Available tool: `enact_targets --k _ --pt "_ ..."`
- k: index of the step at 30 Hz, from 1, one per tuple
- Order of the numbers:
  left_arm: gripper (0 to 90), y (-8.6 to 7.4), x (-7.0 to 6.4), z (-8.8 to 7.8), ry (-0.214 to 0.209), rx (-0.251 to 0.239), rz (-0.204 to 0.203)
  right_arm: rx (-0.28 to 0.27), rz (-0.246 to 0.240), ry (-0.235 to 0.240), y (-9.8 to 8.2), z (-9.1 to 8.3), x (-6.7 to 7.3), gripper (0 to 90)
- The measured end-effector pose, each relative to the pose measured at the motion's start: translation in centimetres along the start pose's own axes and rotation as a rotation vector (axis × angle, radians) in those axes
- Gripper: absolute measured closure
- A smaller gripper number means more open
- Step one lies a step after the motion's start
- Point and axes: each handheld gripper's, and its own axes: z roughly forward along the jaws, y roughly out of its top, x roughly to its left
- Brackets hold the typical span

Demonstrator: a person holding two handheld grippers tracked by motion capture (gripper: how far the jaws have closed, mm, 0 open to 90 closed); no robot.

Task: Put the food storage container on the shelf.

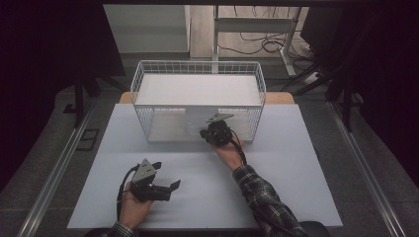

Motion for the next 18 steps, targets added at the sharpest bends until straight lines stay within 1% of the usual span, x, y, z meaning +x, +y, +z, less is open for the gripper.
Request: enact_targets --k 1,2,3,4,5,7,8,9,10,11,13,15,16,17,18 --pt "5.8 0.0 0.1 0.0 -0.001 0.000 -0.001 0.002 -0.008 0.000 0.0 -0.2 0.2 82.4" --pt "5.9 0.0 0.1 0.0 -0.001 0.000 -0.001 0.002 -0.008 0.000 0.0 -0.2 0.2 82.4" --pt "5.9 0.0 0.1 0.0 0.005 0.000 -0.001 0.000 -0.006 0.004 0.0 -0.5 0.3 79.0" --pt "5.9 0.0 0.1 0.0 0.005 0.000 -0.001 0.000 -0.006 0.004 0.0 -0.5 0.3 79.0" --pt "5.7 0.0 0.2 0.0 0.007 -0.001 -0.005 -0.009 -0.004 0.011 0.0 -0.8 0.4 75.7" --pt "5.4 0.0 0.2 0.0 0.008 0.000 -0.005 -0.012 -0.012 0.014 0.0 -1.1 0.6 71.8" --pt "5.4 0.0 0.2 0.0 0.008 0.000 -0.005 -0.012 -0.012 0.014 0.0 -1.1 0.6 71.8" --pt "5.3 0.0 0.1 0.1 0.008 0.002 -0.002 -0.016 -0.019 0.013 -0.1 -1.4 0.8 67.6" --pt "5.2 0.0 0.1 0.1 0.008 0.002 -0.002 -0.016 -0.019 0.013 -0.1 -1.4 0.8 67.6" --pt "5.2 0.0 0.1 0.1 0.007 0.005 0.001 -0.019 -0.021 0.013 -0.1 -1.7 1.0 64.0" --pt "5.1 0.0 0.1 0.1 0.007 0.005 0.001 -0.020 -0.020 0.018 -0.1 -1.9 1.1 60.3" --pt "5.0 0.0 0.1 0.1 0.007 0.005 0.001 -0.021 -0.018 0.019 -0.1 -2.1 1.2 58.6" --pt "4.9 0.0 0.1 0.1 0.006 0.005 0.000 -0.023 -0.019 0.019 -0.2 -2.2 1.2 56.7" --pt "4.9 -0.1 0.2 0.1 0.005 0.006 -0.002 -0.022 -0.017 0.020 -0.3 -2.4 1.3 52.2" --pt "4.8 -0.1 0.2 0.2 0.005 0.006 -0.002 -0.022 -0.016 0.021 -0.4 -2.5 1.4 49.8"
